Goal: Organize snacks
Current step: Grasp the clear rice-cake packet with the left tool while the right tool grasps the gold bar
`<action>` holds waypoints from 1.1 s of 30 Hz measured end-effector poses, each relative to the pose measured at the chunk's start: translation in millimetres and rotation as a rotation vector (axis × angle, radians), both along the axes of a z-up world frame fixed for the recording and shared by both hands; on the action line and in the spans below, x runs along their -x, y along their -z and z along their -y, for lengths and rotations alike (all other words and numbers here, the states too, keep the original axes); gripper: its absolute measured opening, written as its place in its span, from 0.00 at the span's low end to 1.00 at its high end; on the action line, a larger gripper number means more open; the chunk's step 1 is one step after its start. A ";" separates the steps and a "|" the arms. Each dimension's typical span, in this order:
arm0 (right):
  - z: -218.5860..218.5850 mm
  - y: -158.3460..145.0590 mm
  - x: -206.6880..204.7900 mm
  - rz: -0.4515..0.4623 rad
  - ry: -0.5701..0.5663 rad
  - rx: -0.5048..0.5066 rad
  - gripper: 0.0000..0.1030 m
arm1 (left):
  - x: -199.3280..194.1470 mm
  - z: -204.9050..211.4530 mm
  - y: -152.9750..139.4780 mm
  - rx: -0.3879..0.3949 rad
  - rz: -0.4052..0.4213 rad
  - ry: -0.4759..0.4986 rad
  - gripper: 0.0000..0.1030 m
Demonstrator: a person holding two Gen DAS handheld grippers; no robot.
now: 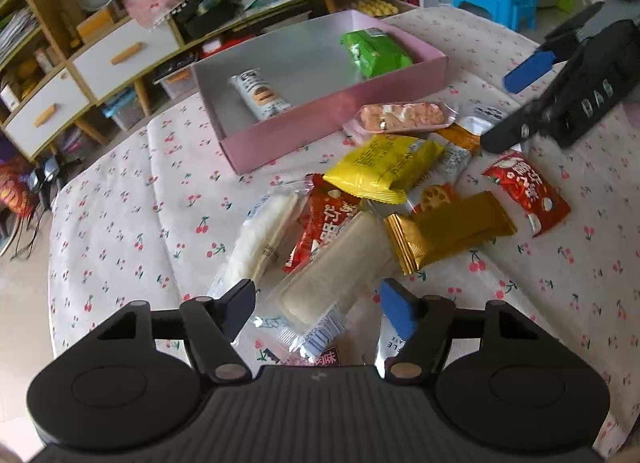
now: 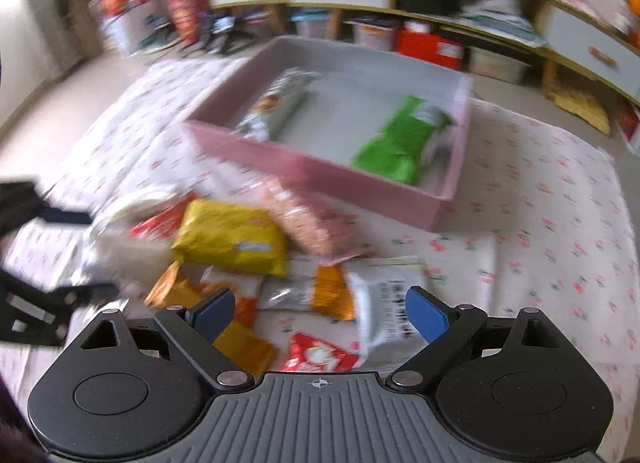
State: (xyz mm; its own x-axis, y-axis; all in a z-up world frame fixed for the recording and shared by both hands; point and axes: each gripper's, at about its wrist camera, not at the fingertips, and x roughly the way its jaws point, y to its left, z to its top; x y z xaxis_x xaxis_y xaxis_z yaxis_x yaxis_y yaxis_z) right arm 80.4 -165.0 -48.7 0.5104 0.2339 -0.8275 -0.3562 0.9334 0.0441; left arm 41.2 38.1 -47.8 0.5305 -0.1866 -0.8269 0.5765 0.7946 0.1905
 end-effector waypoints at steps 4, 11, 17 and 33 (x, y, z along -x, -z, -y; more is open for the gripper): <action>-21.5 8.8 11.5 -0.006 -0.126 0.026 0.91 | 1.6 4.2 4.3 -0.025 0.020 0.070 0.62; -45.0 23.8 23.3 -0.013 -0.263 0.015 0.91 | 0.6 4.6 10.6 -0.038 0.003 0.093 0.57; -60.3 38.5 30.5 0.001 -0.313 0.076 0.86 | 1.0 2.0 9.6 -0.008 -0.054 0.087 0.49; -32.8 42.6 12.0 -0.111 -0.068 0.089 0.51 | 12.8 0.2 14.2 0.076 -0.225 0.097 0.52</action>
